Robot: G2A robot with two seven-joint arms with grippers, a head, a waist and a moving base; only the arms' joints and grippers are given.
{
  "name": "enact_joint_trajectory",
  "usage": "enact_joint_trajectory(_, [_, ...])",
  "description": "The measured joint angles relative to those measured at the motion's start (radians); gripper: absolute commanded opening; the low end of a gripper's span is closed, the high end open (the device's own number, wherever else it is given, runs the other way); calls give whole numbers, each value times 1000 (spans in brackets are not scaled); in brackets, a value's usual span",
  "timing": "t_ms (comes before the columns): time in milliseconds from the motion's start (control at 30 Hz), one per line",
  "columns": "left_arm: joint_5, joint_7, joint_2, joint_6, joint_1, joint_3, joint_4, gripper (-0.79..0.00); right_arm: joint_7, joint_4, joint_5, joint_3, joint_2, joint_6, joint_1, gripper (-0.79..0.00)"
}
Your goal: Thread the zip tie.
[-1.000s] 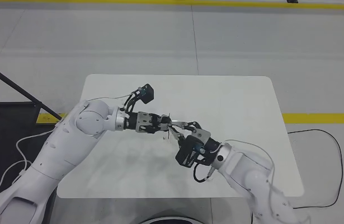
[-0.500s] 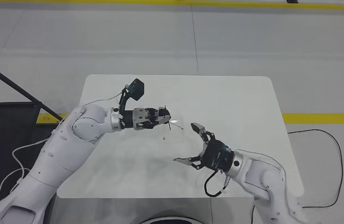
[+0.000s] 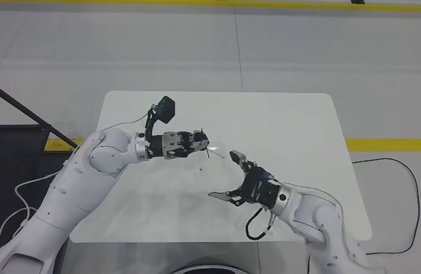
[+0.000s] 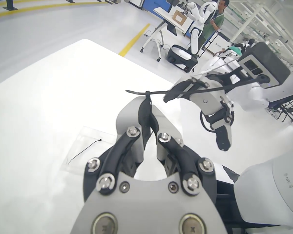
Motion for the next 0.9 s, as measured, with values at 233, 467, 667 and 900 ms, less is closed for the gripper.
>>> enact_joint_trajectory(233, [110,66,5,-37,50,-40,-49,-785,135,122,212,-65,-18,37,125,-191])
enact_joint_trajectory(467, [152,105,5,-47,76,-55,-65,-785,189,152,271,-95,-23,35,175,-326])
enact_joint_trajectory(667, [164,113,3,-52,78,-58,-66,-785,197,168,292,-111,-26,51,195,-376])
enact_joint_trajectory(900, [166,116,1,-57,81,-61,-66,-785,195,179,299,-119,-27,57,206,-591])
